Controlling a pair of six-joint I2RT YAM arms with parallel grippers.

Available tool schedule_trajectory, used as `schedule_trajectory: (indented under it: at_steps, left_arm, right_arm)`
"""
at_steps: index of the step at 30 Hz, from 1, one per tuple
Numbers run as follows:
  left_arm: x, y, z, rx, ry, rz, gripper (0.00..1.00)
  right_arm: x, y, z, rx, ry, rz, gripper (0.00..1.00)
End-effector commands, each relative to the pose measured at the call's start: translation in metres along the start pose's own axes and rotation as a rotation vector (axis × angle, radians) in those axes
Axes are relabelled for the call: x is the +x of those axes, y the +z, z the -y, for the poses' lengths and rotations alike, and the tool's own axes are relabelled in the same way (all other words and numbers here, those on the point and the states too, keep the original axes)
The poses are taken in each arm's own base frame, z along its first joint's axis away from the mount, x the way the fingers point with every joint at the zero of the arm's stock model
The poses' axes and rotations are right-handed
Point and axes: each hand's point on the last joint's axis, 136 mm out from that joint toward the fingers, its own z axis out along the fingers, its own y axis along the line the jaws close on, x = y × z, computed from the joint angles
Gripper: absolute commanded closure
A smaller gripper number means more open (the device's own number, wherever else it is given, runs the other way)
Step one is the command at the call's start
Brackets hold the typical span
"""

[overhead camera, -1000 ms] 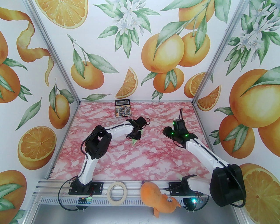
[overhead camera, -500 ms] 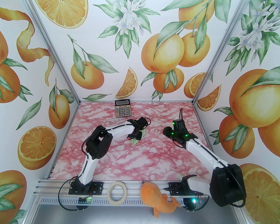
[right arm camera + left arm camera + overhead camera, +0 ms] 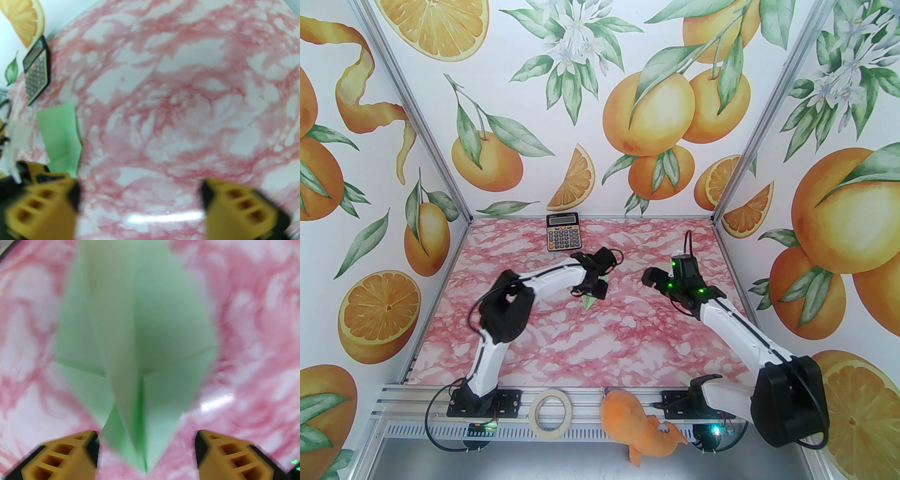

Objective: Fold a paper plane with a square sheet of paper (fold left side to right side)

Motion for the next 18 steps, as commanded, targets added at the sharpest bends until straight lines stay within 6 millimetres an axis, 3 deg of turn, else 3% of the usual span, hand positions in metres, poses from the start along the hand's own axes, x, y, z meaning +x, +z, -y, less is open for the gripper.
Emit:
schedule_trajectory:
  at_steps: [1, 5, 9, 12, 13, 14, 15, 18]
  left_arm:
    - [-0.032, -0.078, -0.016, 0.084, -0.065, 0.160, 0.04]
    - [-0.034, -0.125, -0.068, 0.088, -0.171, 0.295, 0.00]
    - [-0.014, -0.157, -0.160, -0.082, -0.332, 0.442, 0.00]
    - [-0.005, -0.162, -0.185, -0.145, -0.379, 0.475, 0.00]
    - [0.005, -0.164, -0.205, -0.207, -0.418, 0.498, 0.00]
    - [0.033, -0.168, -0.259, -0.376, -0.530, 0.562, 0.00]
    - [0.059, -0.165, -0.296, -0.516, -0.562, 0.636, 0.00]
    - [0.082, -0.152, -0.325, -0.613, -0.527, 0.686, 0.00]
  right_arm:
    - [-0.024, -0.018, -0.016, -0.042, -0.054, 0.078, 0.00]
    - [-0.038, -0.031, -0.002, 0.040, -0.084, 0.174, 0.00]
    - [-0.044, -0.036, 0.010, 0.104, -0.181, 0.244, 0.00]
    - [-0.048, -0.038, 0.019, 0.147, -0.193, 0.280, 0.00]
    - [-0.049, -0.038, 0.025, 0.176, -0.196, 0.303, 0.00]
    - [-0.052, -0.032, 0.040, 0.228, -0.242, 0.396, 0.00]
    - [-0.052, -0.029, 0.043, 0.223, -0.301, 0.459, 0.00]
    - [-0.057, -0.028, 0.054, 0.259, -0.326, 0.598, 0.00]
